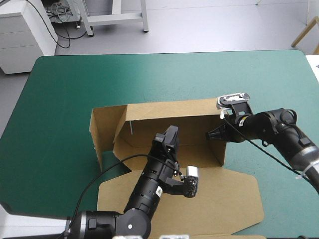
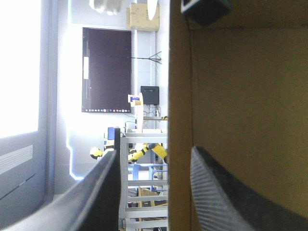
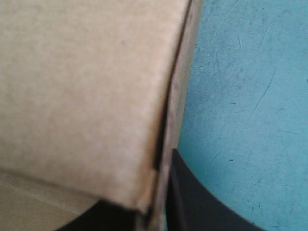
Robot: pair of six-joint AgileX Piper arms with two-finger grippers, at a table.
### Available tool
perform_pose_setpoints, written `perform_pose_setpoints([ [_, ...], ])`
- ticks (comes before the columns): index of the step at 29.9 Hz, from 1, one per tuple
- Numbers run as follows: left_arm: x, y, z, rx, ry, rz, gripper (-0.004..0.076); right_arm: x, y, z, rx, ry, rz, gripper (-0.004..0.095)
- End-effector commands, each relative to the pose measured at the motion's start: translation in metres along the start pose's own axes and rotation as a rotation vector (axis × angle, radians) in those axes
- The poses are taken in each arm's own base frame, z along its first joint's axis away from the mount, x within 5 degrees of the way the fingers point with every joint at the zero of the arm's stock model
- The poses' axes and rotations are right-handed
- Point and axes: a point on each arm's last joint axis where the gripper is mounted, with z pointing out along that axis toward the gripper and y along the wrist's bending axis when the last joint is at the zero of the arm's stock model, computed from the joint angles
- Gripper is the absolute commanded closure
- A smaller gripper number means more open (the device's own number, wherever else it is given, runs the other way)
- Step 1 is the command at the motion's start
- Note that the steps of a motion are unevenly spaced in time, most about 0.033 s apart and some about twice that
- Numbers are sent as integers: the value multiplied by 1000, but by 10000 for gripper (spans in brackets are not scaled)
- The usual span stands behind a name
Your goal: Fold the box
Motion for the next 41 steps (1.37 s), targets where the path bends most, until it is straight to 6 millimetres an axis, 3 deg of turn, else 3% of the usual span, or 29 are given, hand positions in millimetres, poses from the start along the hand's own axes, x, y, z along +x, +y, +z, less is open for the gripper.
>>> perform_pose_setpoints([
  [1, 1, 46, -22, -209, -23, -43, 443, -13, 6, -8, -31, -16, 3, 908],
  [5, 15, 75, -31, -268, 0, -127, 728, -21, 7, -6, -33, 5, 2, 908],
  [13, 76, 157, -34, -374, 80, -392, 717, -42, 5, 9, -12, 41, 34, 908],
  [17, 120, 180, -32, -343, 231, -601, 717, -50, -1, 27, 33, 110, 50, 908],
  [24, 177, 176, -27, -238, 493, -711, 717, -69, -5, 60, 56, 206, 57, 908],
  [31, 222, 166, -27, -182, 683, -854, 717, -83, -7, 89, 60, 222, 57, 908],
  [41, 279, 154, -42, -128, 859, -1130, 717, -83, -9, 103, 60, 251, 39, 908],
])
